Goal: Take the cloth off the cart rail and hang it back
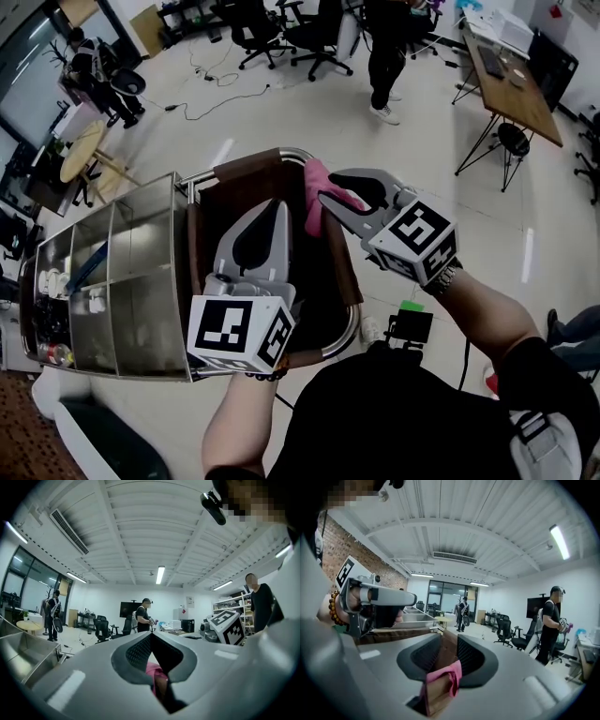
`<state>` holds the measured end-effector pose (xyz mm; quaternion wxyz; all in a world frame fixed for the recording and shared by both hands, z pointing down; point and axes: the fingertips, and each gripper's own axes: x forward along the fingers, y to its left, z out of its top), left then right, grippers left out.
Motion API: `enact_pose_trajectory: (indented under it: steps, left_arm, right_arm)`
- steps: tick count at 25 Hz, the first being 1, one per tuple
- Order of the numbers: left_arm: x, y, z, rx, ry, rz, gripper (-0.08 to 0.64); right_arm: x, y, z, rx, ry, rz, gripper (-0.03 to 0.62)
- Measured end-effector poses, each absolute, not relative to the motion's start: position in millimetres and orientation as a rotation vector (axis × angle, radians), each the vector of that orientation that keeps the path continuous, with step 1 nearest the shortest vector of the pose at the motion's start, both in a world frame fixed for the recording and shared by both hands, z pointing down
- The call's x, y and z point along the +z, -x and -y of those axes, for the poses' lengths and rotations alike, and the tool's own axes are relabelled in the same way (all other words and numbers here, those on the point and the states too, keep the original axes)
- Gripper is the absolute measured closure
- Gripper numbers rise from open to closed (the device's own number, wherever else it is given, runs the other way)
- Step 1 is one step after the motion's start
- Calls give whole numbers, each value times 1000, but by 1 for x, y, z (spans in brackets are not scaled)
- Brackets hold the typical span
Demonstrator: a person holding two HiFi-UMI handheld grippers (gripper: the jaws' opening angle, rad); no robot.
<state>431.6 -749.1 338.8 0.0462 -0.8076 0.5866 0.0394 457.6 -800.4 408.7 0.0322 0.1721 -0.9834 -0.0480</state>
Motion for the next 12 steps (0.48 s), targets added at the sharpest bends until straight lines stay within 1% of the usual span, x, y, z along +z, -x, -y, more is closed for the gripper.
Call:
enact_pose_trajectory:
  steps: [8,12]
  left_arm:
    - [315,-451,699,133,2551,-1644,560]
    - [313,-446,672,154,2579,-1586,560]
  right_arm:
    - [363,-482,743,-179,-739,3046,550]
    - [352,-478,710,-225,-813,3046,578]
